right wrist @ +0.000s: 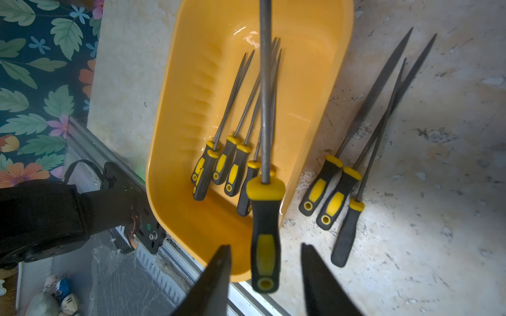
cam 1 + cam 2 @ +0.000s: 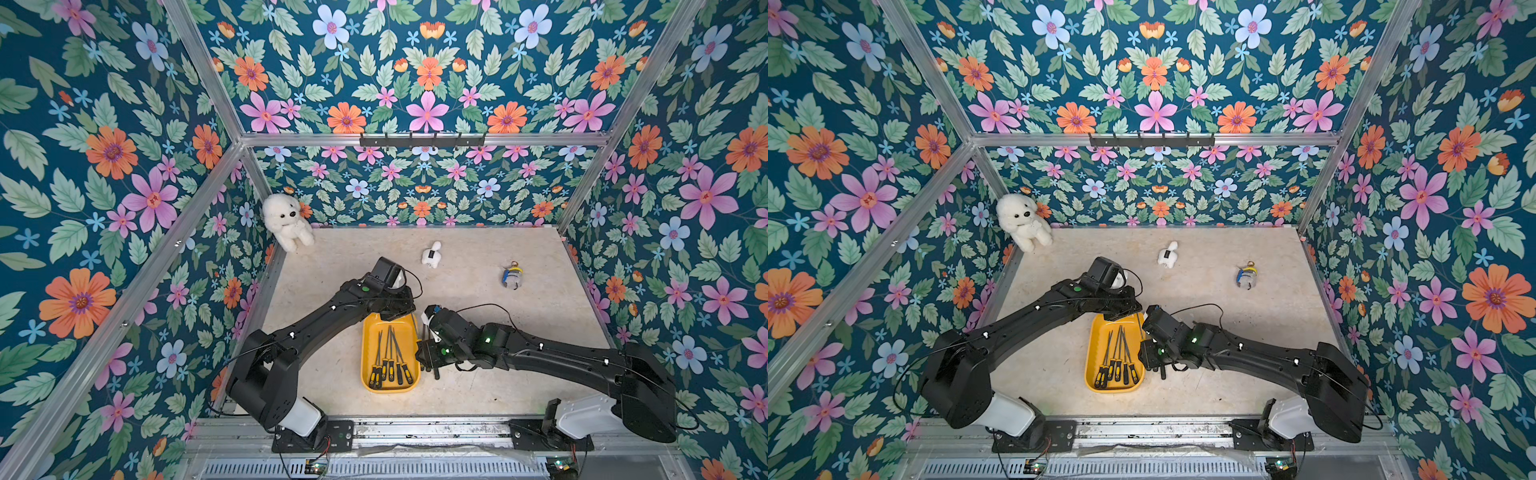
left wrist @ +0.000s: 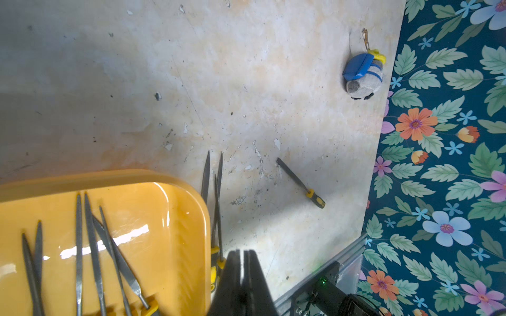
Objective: Put the file tool into the storage box
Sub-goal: Pick up the file tool from the center of the board, then place the file tool in the storage box.
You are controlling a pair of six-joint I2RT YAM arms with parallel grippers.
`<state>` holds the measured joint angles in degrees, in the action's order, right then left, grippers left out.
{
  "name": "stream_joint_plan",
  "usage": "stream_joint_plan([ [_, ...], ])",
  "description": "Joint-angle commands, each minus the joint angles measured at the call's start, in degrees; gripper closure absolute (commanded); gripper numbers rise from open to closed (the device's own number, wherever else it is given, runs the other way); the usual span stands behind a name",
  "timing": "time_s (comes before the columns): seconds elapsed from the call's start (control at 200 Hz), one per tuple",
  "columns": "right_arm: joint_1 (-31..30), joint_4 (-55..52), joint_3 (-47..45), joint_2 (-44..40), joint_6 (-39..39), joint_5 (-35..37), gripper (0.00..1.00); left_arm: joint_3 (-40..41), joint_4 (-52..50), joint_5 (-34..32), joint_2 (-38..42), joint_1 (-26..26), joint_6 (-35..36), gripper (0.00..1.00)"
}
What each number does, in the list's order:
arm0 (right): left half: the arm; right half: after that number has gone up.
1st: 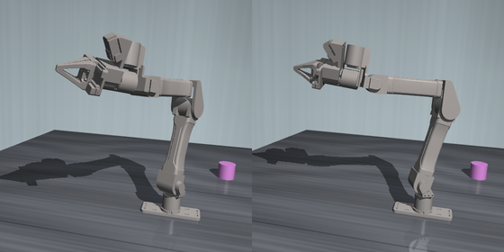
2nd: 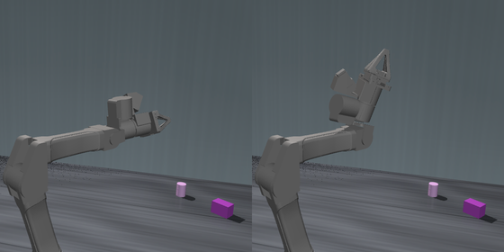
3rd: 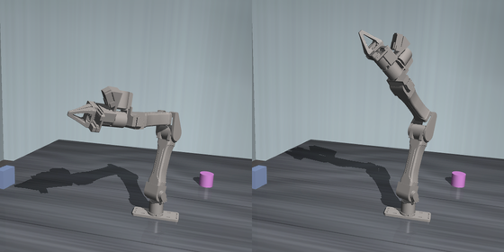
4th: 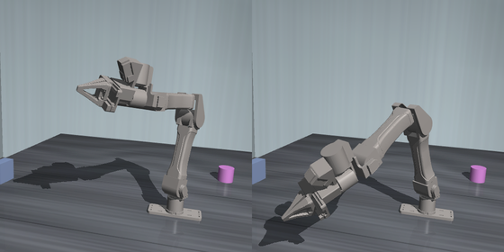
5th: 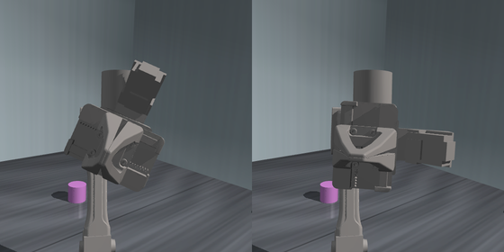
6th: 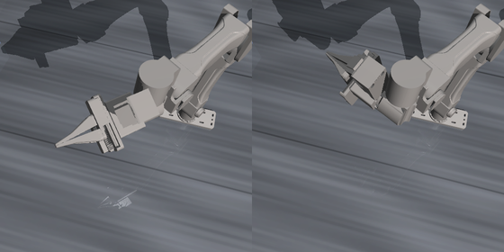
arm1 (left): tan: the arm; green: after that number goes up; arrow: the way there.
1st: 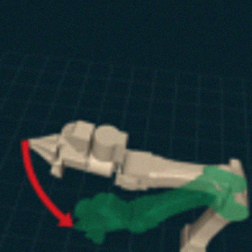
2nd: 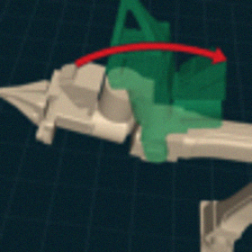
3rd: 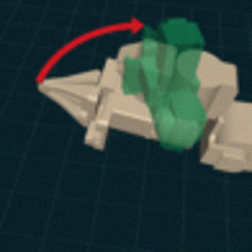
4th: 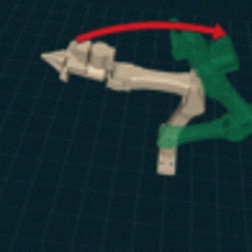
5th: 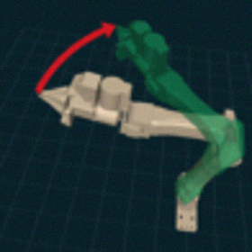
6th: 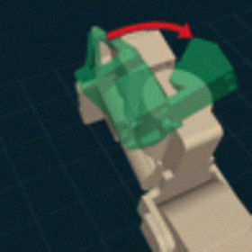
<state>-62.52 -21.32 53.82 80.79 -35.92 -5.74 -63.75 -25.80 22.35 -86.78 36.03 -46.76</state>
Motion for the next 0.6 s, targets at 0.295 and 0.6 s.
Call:
stream_joint_plan([
  [0.295, 10.4, -3.5, -3.8, -8.9, -4.7, -2.5, 0.29, 0.5, -13.2, -7.1, 3.2, -5.2, 13.6, 1.00],
  [0.6, 11.2, -5.2, -6.2, -1.2, -6.6, -5.4, 0.29, 7.2, -9.2, -8.2, 1.3, -5.0, 14.4, 1.00],
])
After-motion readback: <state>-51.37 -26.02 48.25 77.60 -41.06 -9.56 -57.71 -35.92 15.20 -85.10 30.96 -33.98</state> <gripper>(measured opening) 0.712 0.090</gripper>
